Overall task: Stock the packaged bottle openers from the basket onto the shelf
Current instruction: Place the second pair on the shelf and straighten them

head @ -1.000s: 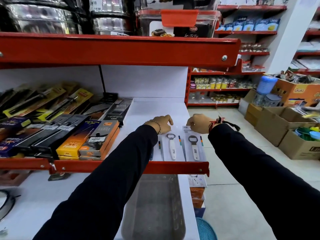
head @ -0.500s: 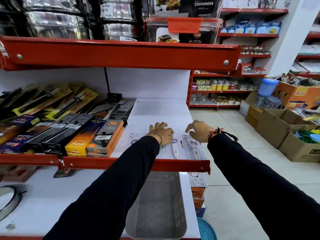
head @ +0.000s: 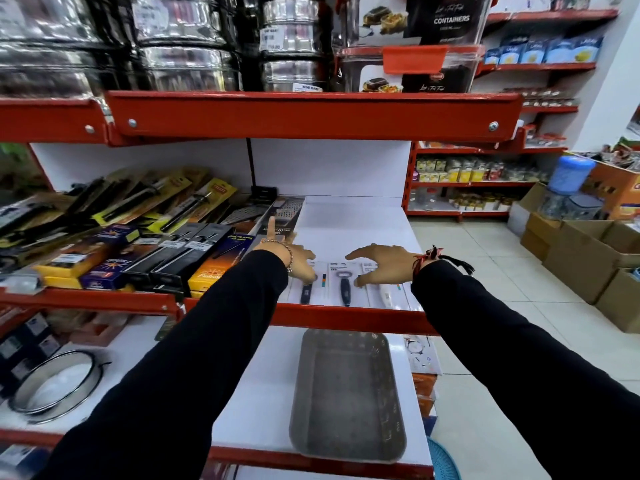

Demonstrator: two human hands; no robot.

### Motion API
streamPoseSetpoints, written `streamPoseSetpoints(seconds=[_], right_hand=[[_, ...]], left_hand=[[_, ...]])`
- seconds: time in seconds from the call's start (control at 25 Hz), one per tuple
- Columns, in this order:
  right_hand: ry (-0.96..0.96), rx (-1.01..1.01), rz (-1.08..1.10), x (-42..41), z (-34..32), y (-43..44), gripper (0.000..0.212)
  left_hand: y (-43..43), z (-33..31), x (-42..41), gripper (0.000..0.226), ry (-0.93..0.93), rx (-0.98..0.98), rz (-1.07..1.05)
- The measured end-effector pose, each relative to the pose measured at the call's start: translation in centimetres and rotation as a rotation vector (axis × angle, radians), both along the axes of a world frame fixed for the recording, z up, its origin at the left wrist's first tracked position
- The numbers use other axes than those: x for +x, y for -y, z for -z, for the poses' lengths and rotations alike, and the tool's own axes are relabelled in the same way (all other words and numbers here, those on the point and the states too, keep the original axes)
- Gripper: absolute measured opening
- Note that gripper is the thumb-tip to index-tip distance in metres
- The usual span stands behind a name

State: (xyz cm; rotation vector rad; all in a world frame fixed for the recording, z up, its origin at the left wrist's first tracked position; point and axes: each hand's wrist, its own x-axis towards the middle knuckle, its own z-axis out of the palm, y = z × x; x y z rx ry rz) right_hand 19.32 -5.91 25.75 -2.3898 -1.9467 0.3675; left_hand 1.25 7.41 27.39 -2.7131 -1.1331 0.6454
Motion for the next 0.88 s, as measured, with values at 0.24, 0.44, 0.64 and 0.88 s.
streamPoseSetpoints(seconds=[0.24, 0.44, 0.64, 0.88], right_hand=[[0.010, -0.141, -0.013, -2.1, 1.5, -0.2, 0.073], [0.053, -0.124, 0.001, -3.2, 1.7, -0.7, 0.072], [-0.032, 0.039, -0.021, -2.6, 2.4, -0.6, 0.119], [-0.002, -0.129, -0.044, -2.8, 1.4, 0.1, 0.072]], left_hand=[[0.7, 1.6, -1.9, 0.088, 0.023, -0.203, -0.042], [0.1, 1.9, -2.6, 0.096, 0.047, -0.248, -0.092], [-0.5, 2.1, -2.4, 0.096, 0.042, -0.261, -0.105], [-0.4, 1.7, -1.5, 0.092, 0.036, -0.229, -0.108]])
